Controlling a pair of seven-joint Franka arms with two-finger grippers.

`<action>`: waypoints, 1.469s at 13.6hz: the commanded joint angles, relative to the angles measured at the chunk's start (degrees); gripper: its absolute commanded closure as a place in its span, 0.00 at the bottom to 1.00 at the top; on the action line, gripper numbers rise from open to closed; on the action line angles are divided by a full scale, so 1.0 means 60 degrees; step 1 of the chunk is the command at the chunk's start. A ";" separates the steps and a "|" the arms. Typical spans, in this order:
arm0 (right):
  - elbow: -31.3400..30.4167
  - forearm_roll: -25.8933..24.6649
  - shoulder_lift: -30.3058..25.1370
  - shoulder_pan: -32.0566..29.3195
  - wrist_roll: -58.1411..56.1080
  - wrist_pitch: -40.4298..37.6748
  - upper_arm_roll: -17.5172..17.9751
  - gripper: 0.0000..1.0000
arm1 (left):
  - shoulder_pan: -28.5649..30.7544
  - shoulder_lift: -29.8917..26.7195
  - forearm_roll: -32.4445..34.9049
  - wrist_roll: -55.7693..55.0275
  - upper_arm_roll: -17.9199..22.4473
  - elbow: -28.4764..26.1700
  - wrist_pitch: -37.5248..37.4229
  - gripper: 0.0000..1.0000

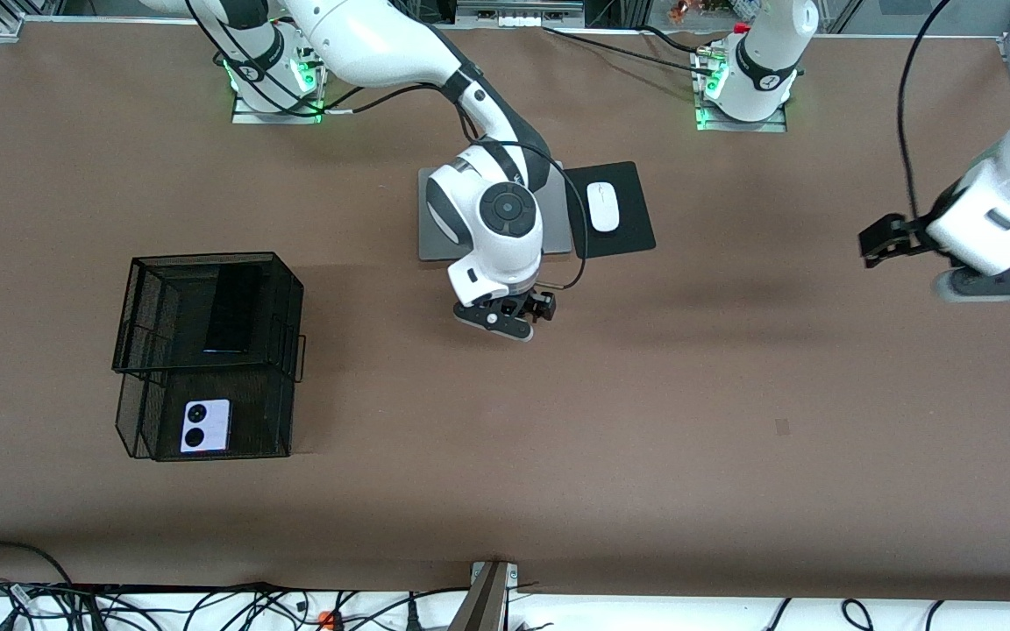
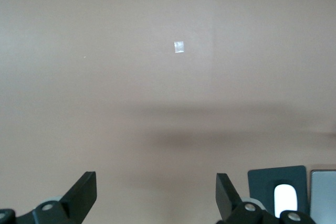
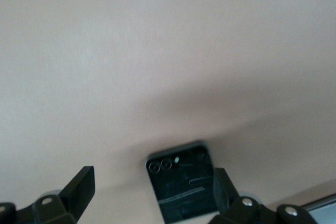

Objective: Place phones with both arms
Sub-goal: 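Grasp the flip phone with the right gripper while the left gripper withdraws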

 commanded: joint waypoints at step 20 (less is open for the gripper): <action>-0.1729 -0.0096 -0.0223 0.0044 -0.1034 0.0282 0.0663 0.00 | -0.0932 -0.2379 -0.0350 0.1015 0.1736 -0.3256 0.1854 0.00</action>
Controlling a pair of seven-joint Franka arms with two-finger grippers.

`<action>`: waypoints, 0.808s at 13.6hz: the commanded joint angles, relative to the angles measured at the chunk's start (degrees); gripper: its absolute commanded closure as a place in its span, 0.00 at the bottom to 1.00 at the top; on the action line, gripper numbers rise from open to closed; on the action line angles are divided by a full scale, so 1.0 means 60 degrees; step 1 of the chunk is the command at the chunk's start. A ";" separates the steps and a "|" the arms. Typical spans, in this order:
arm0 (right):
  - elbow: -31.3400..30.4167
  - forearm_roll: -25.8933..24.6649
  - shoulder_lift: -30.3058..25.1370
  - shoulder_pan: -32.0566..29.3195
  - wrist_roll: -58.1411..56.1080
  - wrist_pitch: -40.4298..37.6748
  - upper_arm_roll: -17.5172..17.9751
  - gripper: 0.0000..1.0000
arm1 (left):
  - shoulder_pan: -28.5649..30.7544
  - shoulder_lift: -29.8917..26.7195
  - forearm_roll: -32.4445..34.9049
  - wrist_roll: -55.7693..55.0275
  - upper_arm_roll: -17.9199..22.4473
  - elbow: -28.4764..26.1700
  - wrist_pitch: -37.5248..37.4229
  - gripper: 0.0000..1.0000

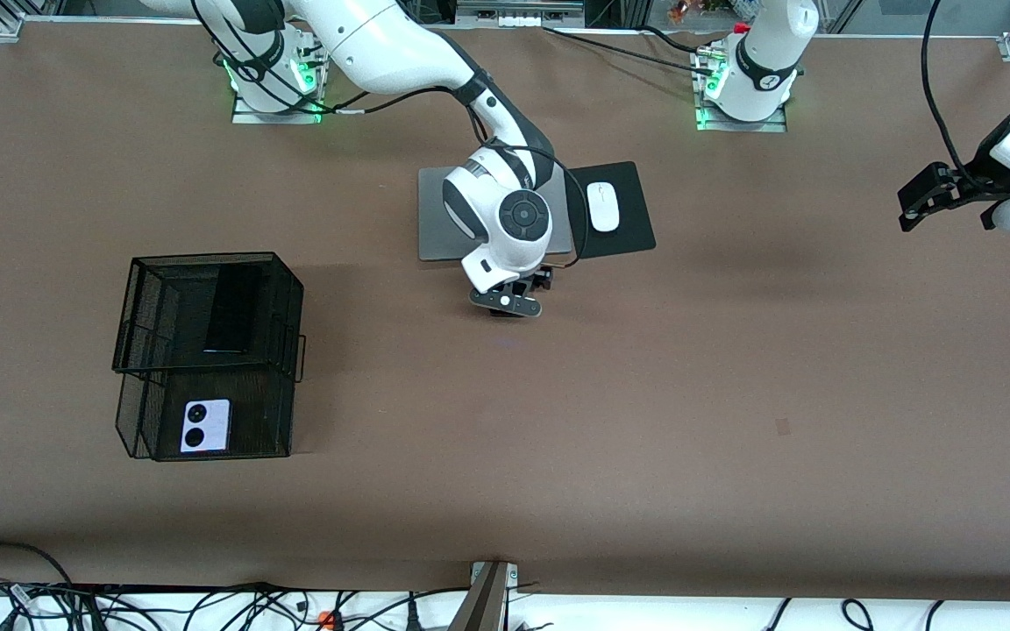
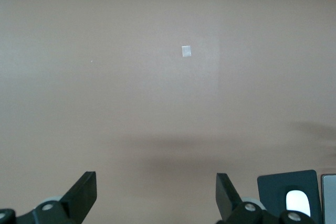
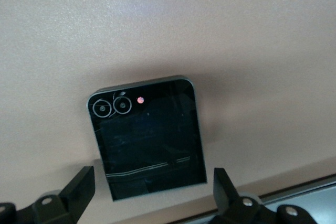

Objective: Place phones with both arms
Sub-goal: 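Lift the small black flip phone with the right gripper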

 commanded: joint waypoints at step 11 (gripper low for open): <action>-0.0526 -0.0092 -0.0210 -0.0101 -0.0634 0.0496 0.0088 0.00 | -0.0105 0.0107 0.0185 0.0081 -0.0134 0.0426 -0.0392 0.00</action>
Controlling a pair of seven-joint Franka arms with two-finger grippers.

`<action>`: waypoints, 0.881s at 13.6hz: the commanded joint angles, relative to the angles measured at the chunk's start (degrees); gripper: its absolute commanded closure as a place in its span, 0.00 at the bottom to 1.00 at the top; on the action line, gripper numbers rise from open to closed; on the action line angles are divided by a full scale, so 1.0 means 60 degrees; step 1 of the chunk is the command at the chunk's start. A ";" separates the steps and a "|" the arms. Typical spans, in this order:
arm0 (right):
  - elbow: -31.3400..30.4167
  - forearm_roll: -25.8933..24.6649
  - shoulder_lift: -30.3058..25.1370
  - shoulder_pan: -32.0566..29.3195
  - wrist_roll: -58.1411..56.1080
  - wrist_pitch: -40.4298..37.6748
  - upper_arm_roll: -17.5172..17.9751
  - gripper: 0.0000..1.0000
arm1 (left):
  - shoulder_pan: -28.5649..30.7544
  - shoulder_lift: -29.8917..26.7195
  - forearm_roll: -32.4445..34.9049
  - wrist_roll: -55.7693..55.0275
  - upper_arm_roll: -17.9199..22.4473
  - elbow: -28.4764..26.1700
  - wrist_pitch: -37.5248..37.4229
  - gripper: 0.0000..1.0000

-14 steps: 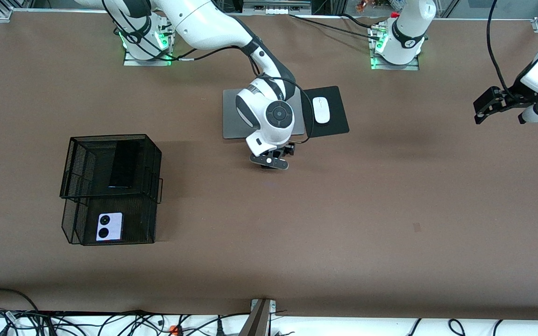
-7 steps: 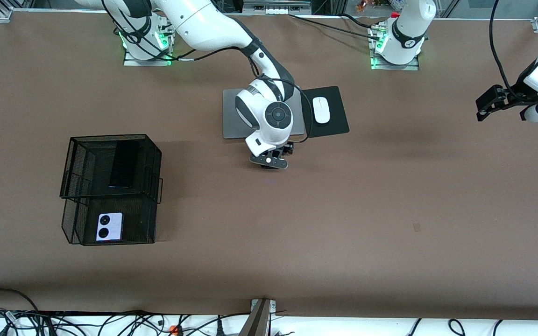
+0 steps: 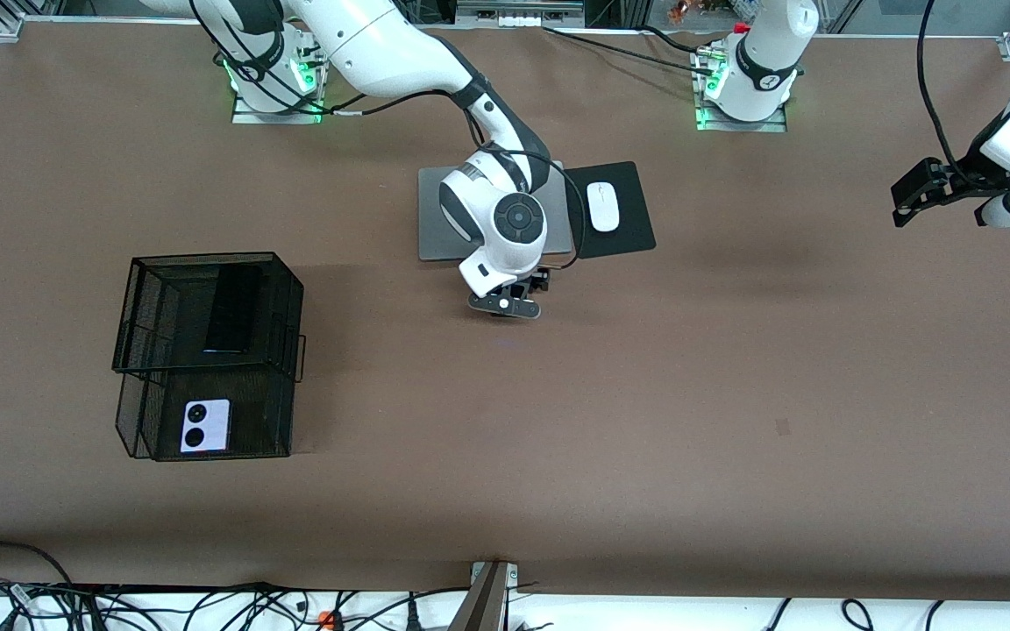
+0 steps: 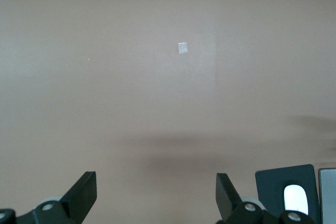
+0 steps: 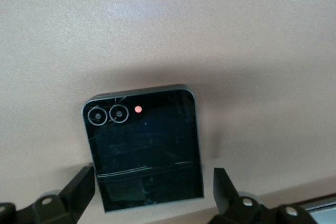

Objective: Place phones with both arms
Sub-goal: 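Lift the small black flip phone with the right gripper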

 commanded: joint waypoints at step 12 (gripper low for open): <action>0.0849 0.0043 -0.0882 -0.0502 -0.0252 -0.1845 0.0075 1.00 | -0.0128 0.0194 0.0184 0.0064 -0.0039 0.0486 -0.0379 0.00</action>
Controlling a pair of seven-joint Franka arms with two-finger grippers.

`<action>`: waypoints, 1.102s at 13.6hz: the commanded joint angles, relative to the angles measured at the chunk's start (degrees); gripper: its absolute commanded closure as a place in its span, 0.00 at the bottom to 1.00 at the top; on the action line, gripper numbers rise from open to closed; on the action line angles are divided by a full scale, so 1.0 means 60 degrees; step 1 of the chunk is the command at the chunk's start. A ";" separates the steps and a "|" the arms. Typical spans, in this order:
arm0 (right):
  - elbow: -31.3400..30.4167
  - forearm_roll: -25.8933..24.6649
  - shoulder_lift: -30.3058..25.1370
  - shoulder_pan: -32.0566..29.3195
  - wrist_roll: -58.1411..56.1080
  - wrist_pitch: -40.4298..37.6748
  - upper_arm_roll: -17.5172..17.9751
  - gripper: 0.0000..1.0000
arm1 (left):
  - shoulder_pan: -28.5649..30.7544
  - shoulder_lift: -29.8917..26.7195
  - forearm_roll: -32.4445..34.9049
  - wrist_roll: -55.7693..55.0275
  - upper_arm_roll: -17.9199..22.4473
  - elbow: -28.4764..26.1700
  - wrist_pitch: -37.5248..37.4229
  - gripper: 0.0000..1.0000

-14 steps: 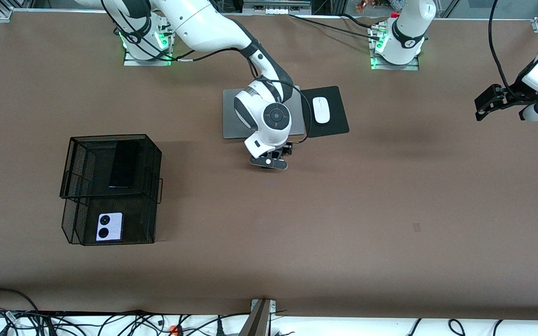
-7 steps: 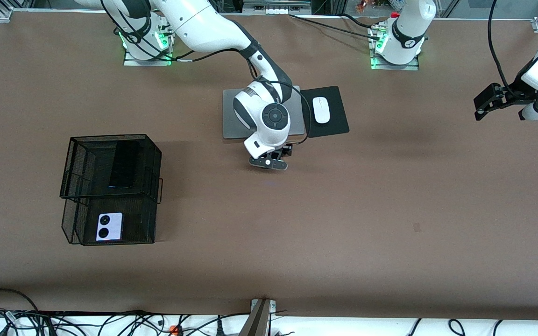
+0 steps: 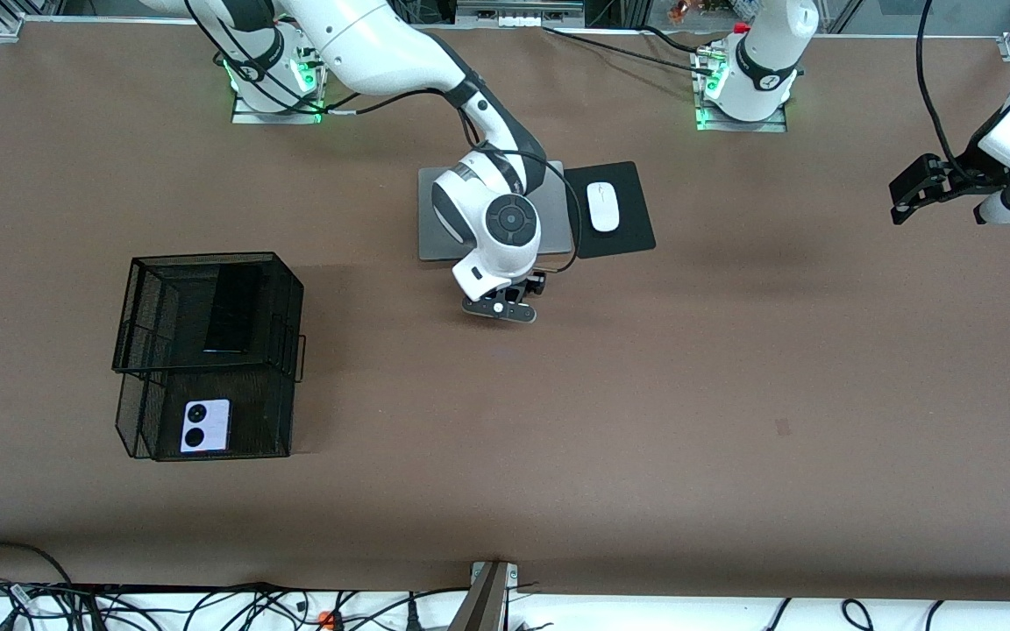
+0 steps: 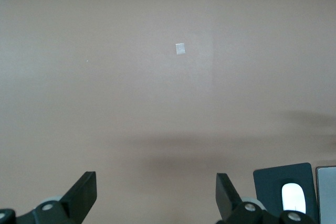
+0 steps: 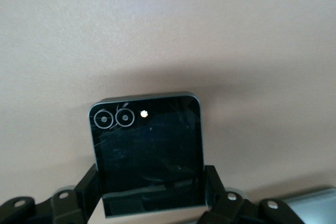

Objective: Place phones with both arms
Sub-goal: 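Lift the small black flip phone with the right gripper, then lower the flip phone into the mesh basket and open the right gripper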

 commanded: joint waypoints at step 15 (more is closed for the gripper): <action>-0.1061 0.0101 -0.4454 -0.2290 -0.9426 -0.4552 -0.4113 1.00 | -0.0046 0.0184 0.0155 0.0079 -0.0061 0.0333 -0.0293 0.00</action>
